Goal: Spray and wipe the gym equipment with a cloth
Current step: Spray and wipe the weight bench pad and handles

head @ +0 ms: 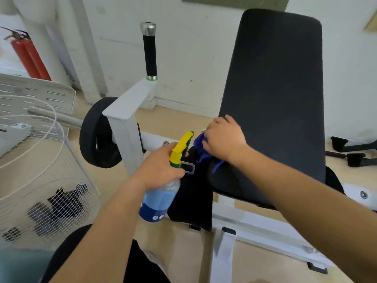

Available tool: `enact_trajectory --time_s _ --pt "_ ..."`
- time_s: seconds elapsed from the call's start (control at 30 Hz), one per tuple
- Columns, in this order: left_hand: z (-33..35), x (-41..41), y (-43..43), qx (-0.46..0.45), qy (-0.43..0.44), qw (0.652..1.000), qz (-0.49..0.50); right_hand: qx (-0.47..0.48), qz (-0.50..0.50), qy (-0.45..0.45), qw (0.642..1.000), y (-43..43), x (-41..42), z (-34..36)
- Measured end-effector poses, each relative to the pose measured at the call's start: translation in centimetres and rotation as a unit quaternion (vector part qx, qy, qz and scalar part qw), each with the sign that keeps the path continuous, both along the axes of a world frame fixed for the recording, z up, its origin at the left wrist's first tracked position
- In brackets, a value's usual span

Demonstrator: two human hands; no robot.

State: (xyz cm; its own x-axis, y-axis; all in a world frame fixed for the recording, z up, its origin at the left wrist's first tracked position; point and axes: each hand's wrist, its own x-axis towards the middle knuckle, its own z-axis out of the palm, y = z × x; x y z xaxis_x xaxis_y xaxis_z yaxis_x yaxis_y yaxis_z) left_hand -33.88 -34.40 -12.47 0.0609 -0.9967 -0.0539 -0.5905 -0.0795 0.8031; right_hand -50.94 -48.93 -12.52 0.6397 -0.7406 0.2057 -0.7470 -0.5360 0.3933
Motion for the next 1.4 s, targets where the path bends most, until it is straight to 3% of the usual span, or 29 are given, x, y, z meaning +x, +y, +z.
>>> enact_trajectory --time_s 0.1,0.23,0.3,0.63,0.7,0.77,0.83,1.03,1.23,1.33,1.4 --pt "-1.4 0.7 -0.2 0.028 0.021 0.997 -0.076 -0.027 -0.046 -0.036 0.998 -3.3 0.5 1.8" --pt "-2.0 0.5 -1.1 0.059 0.032 0.987 -0.147 -0.054 -0.104 -0.262 0.958 -4.9 -1.3 3.9" --pt "-2.0 0.6 -1.8 0.061 0.029 0.986 -0.153 -0.069 -0.122 -0.321 0.937 -5.4 -2.6 5.1" --pt "-3.2 1.2 -3.5 0.112 0.081 0.984 -0.113 -0.03 -0.078 -0.35 0.933 -8.3 -3.6 6.7" --pt "-3.1 1.5 -3.4 0.117 0.072 0.983 -0.121 0.019 -0.039 -0.312 0.949 -7.9 -2.5 6.0" --pt "-2.8 2.1 -3.2 0.115 0.069 0.985 -0.108 0.062 0.006 -0.215 0.975 -6.3 -1.3 4.0" --pt "-2.2 3.0 -2.9 0.107 0.073 0.988 -0.084 0.058 0.047 -0.157 0.985 -4.0 -1.1 1.8" --pt "-1.9 5.0 -2.2 0.091 0.057 0.993 -0.045 0.096 0.174 -0.111 0.974 5.9 -2.7 -4.0" --pt "-2.0 4.2 -1.5 0.09 0.051 0.993 -0.059 0.081 0.323 0.07 0.94 7.5 -4.4 -5.5" --pt "-2.3 4.0 -1.2 0.09 0.042 0.993 -0.062 0.056 0.308 0.104 0.944 5.7 -3.0 -4.2" --pt "-2.6 4.0 -0.7 0.094 0.035 0.992 -0.081 0.019 0.235 0.04 0.971 3.7 -1.6 -2.7"
